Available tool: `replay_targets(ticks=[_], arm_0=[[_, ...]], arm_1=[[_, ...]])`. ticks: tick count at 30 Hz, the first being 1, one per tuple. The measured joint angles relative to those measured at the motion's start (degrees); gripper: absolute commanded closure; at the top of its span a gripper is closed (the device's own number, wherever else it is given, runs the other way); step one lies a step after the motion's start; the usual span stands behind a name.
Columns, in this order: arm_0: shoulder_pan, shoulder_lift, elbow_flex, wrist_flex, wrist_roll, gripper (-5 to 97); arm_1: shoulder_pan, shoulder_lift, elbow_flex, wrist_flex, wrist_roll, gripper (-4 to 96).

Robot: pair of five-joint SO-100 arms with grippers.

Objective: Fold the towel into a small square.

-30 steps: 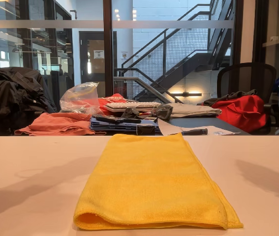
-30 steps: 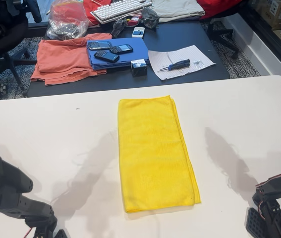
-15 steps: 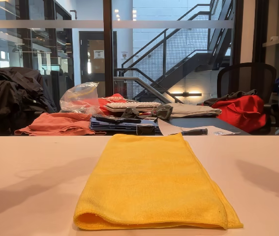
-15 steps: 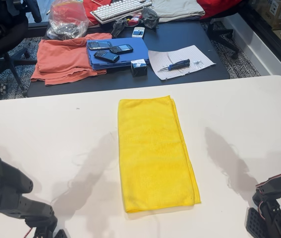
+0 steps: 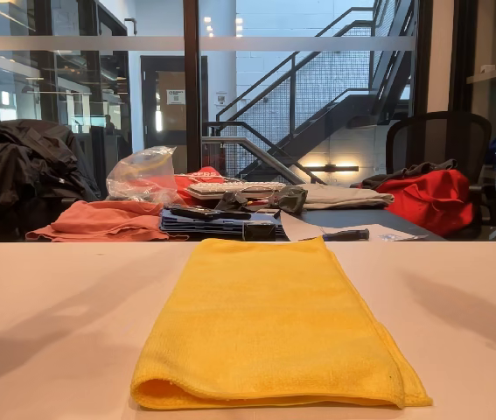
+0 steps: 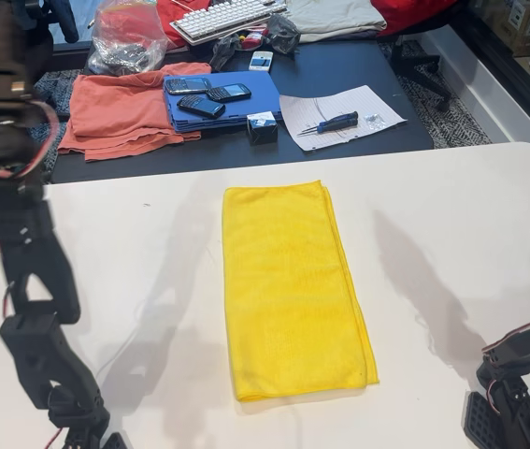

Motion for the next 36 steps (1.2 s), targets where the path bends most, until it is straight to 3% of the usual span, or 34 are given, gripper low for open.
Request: replay_targets(ticks=[5, 9, 14, 20, 26, 31, 36], arm_0=[[-0.88, -4.83, 9.32, 7.21, -0.26, 92], [-1.14, -5.27, 15.64, 15.29, -3.78, 92], [-9.14, -5.27, 23.99, 37.27, -21.36, 92], [-13.97, -4.66, 25.93, 53.09, -33.05, 92], [-12.92, -4.57, 25.49, 63.02, -35.16, 91], [-5.01, -4.57, 25.93, 64.69, -35.16, 89], [-0.18, -4.57, 25.84, 64.69, -35.16, 75]], arm_1=[[4.31, 0.88, 0.18, 17.31, -0.44, 80.5], [6.68, 1.49, 0.62, 33.31, -0.18, 80.5], [10.02, 1.49, 0.62, 53.88, 0.35, 80.5], [21.80, 1.58, 4.31, 65.48, 4.92, 79.7], [36.39, 0.44, 29.36, 65.39, 14.50, 79.8], [48.16, 3.52, 54.14, 64.78, 14.06, 79.7], [56.95, 5.19, 68.99, 63.90, 12.57, 79.2]])
